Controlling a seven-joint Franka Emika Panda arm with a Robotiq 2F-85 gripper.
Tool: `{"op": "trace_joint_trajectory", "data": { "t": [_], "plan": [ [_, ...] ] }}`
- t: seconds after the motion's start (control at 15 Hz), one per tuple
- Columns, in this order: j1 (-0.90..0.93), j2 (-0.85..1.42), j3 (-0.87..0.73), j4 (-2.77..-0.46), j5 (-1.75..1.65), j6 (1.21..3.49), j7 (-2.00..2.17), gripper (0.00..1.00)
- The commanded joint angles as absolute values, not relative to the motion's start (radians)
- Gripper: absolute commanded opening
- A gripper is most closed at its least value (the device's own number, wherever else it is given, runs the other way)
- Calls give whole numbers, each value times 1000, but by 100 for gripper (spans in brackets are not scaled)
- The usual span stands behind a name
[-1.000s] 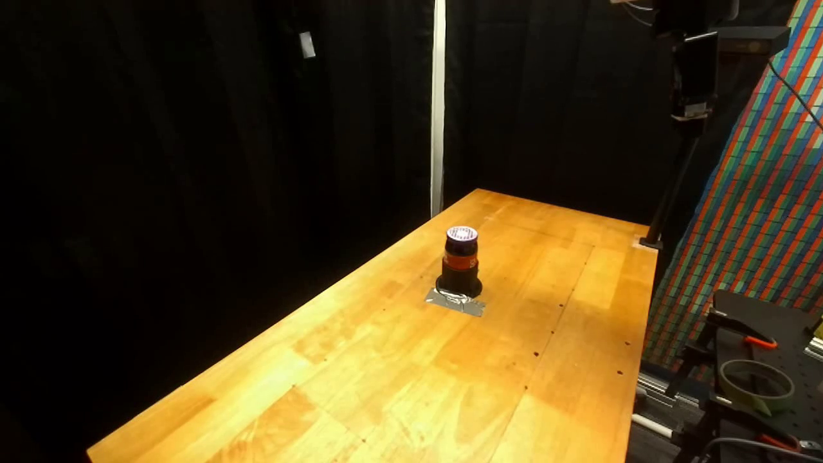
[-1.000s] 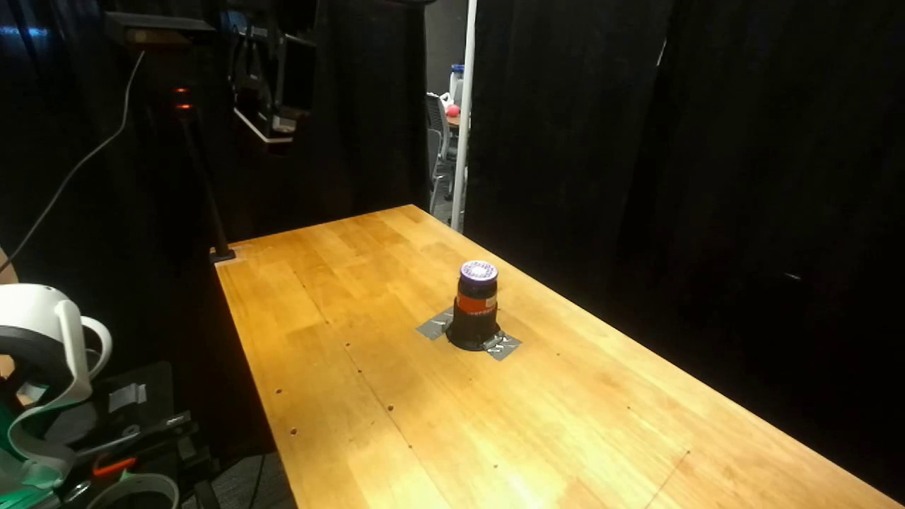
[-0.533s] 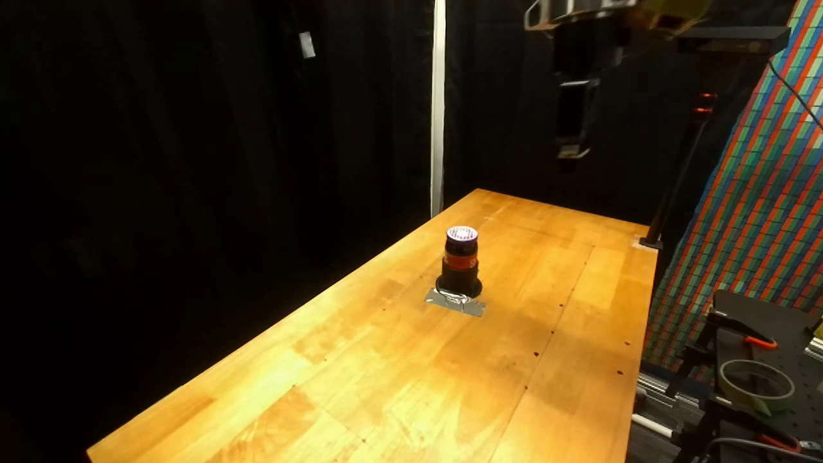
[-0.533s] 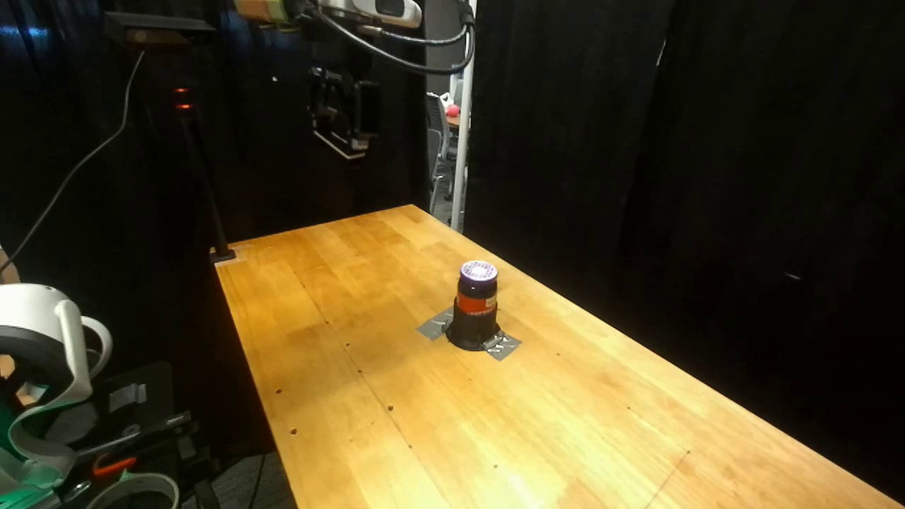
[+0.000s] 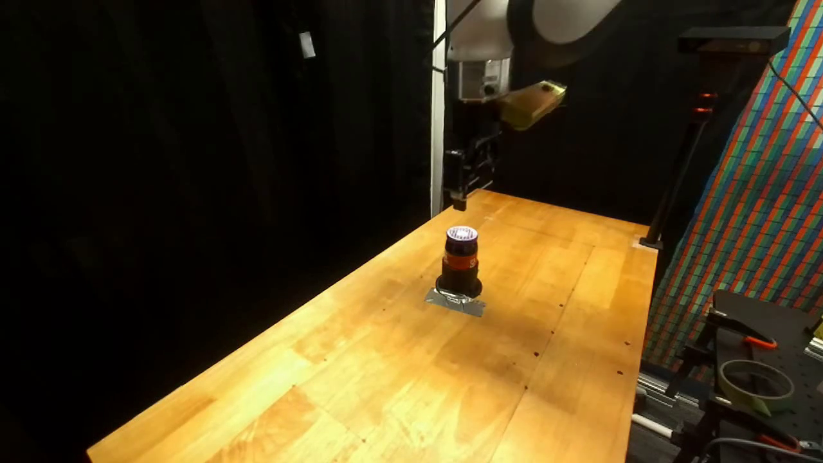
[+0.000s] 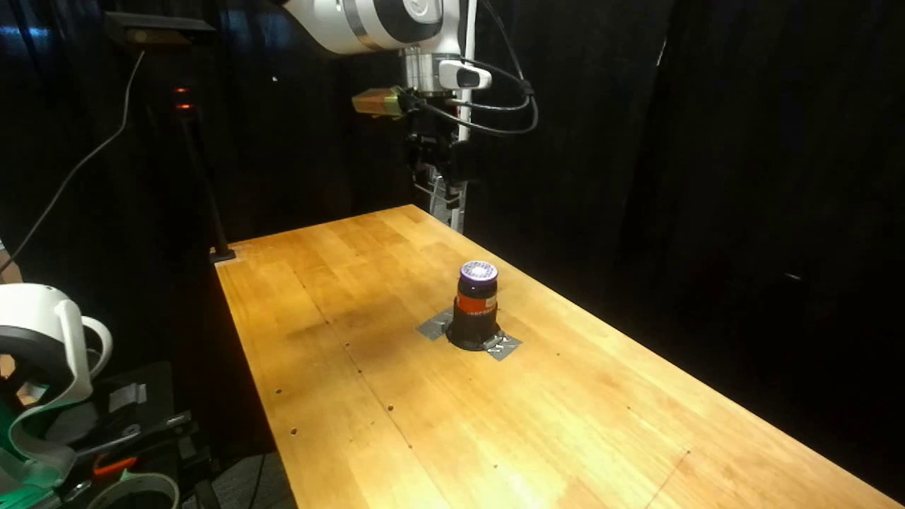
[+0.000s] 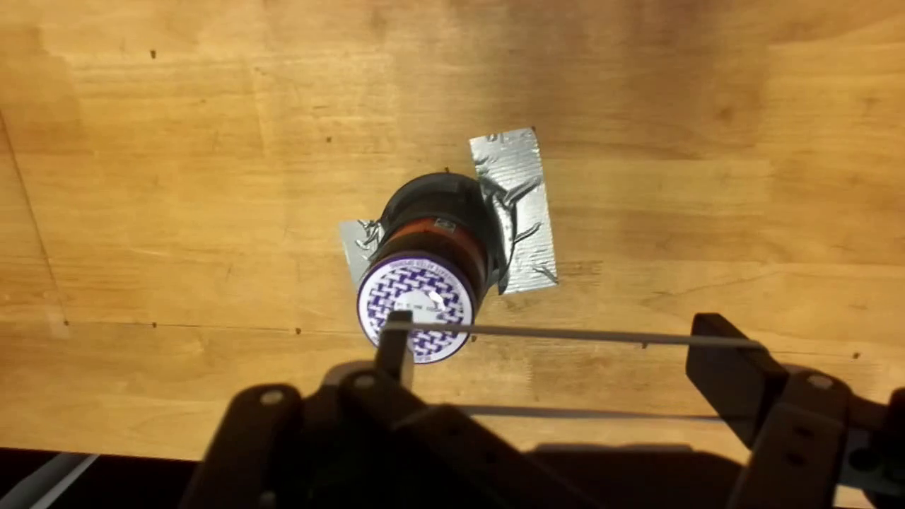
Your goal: Put a rubber band around the base of the cup
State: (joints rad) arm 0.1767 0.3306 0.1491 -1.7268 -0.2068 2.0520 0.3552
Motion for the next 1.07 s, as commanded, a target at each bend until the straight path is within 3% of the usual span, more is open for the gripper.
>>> {"op": "trace_joint_trajectory", "data": {
  "t": [0.0, 1.0],
  "plan": [
    [206, 462, 82, -1585, -253, 2059, 383, 100],
    [189, 694, -5, -1458, -174, 2146, 379, 100]
  ]
}}
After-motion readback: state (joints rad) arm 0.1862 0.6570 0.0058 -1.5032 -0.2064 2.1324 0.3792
